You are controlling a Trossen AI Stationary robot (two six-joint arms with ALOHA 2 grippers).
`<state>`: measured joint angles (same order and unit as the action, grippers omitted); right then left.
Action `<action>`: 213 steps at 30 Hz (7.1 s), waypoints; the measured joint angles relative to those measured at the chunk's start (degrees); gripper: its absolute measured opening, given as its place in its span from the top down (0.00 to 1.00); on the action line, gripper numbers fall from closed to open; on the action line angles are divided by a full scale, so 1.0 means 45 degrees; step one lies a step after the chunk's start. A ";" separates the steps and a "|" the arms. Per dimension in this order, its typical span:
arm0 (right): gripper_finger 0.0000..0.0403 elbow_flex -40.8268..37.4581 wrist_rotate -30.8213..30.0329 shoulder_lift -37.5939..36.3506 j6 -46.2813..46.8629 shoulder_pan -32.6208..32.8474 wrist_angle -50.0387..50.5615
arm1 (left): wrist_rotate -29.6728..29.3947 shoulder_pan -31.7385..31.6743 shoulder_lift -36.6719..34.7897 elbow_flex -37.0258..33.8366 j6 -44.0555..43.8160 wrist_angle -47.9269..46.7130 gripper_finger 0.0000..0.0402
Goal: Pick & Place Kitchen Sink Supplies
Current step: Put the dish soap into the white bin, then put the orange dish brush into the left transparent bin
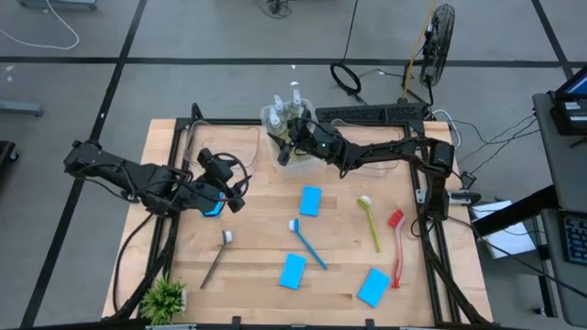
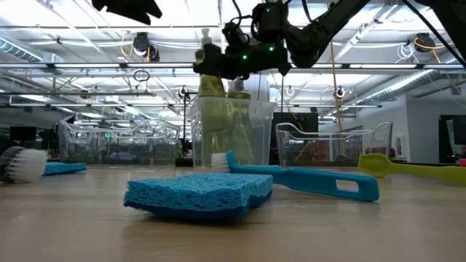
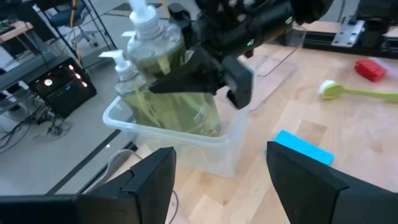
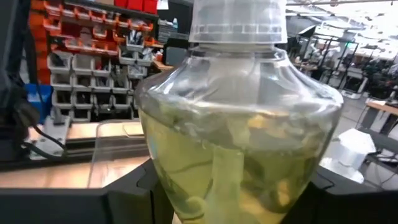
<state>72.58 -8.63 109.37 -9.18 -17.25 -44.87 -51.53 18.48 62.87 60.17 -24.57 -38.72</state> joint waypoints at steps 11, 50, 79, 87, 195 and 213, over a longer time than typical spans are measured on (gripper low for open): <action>0.43 0.0000 -0.0057 0.0061 -0.0612 -0.0007 0.0147 | 0.0013 -0.0256 -0.0005 -0.0327 0.0259 0.0637 0.34; 0.26 0.0008 -0.0189 0.0027 -0.2253 0.0022 0.0145 | 0.0126 -0.0438 0.0000 -0.0327 0.1100 0.1335 0.38; 0.26 -0.0024 -0.0125 -0.1697 -0.4467 0.0735 -0.2111 | 0.0611 -0.0438 0.0000 -0.0327 0.0978 0.1326 0.38; 0.26 -0.0024 -0.1223 -0.4928 -0.4489 0.2120 0.1500 | 0.1158 -0.0411 0.0000 -0.0327 0.0858 0.1316 0.34; 0.92 -1.0846 0.5204 -1.1486 2.5490 0.9605 1.8337 | 0.2466 -0.0082 0.0005 -0.0332 0.0066 0.2780 0.36; 0.92 -0.8903 0.3272 -1.3403 2.4989 0.9605 2.0450 | 0.2467 -0.0088 0.0005 -0.0332 0.0067 0.2963 0.37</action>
<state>32.51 6.10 49.06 103.27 25.98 47.16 -40.42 18.09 62.89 58.67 -24.27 -25.39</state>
